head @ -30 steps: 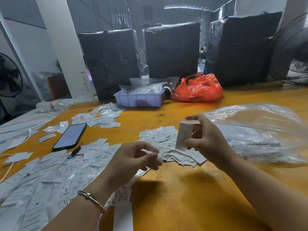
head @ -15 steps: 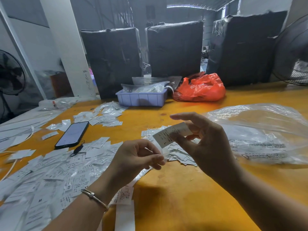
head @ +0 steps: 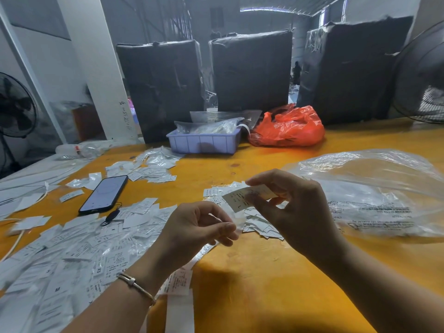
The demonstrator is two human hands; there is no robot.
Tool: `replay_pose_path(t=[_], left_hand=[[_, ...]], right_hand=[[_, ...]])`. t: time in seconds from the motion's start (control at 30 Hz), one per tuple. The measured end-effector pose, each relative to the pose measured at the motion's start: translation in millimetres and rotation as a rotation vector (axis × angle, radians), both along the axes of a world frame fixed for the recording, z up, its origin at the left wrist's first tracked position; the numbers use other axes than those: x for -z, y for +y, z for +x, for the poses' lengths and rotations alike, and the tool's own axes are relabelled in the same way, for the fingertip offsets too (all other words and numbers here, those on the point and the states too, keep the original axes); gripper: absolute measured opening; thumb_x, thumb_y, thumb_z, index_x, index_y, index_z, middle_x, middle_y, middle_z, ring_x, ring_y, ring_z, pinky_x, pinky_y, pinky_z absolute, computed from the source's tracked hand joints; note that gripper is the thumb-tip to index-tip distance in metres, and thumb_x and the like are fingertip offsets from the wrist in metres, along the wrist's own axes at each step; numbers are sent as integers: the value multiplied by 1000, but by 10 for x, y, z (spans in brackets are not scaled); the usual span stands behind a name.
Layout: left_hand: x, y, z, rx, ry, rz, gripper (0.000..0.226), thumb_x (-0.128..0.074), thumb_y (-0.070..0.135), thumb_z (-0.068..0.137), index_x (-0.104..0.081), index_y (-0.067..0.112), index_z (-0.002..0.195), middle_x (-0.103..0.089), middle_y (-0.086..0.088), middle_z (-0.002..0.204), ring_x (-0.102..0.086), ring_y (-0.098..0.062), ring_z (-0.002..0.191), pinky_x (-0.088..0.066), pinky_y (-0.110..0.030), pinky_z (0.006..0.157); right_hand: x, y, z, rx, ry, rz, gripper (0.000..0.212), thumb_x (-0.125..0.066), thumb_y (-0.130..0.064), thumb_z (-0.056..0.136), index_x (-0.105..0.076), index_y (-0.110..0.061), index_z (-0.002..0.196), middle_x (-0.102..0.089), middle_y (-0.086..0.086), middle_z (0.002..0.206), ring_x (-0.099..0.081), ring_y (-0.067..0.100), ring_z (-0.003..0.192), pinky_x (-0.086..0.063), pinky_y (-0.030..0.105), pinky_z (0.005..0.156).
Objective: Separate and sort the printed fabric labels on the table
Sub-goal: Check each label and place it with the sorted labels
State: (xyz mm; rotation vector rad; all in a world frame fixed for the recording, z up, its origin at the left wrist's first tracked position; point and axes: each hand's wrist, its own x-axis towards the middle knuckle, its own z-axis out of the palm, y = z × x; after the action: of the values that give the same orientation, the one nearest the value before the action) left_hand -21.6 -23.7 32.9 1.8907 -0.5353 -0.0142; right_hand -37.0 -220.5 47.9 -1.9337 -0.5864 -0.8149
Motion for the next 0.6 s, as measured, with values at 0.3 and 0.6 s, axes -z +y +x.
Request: replay_pose_path(t=[0.3,0.6], left_hand=[[3,-9,9,4,16,-24,28,-71,28,74,-68,2,86,-76,-9,77,-74,-25,69,-50,-19,54],[20,-25,8,51,54,56,26,-69,23,81,-65,-2,86,-76,-8,77,-74,-23,70,-49,-24,56]], right_hand=[[11,-35,27,-26,37,-77,15,-76,-4,75,-73,-15,84,-71,-5,76,-66,12,67,-53,30,58],[66,-14,52,-142,160,-188,19,-73,0,72,-72,-14,85,-69,-5,73,-60,13,61,-50,33,56]])
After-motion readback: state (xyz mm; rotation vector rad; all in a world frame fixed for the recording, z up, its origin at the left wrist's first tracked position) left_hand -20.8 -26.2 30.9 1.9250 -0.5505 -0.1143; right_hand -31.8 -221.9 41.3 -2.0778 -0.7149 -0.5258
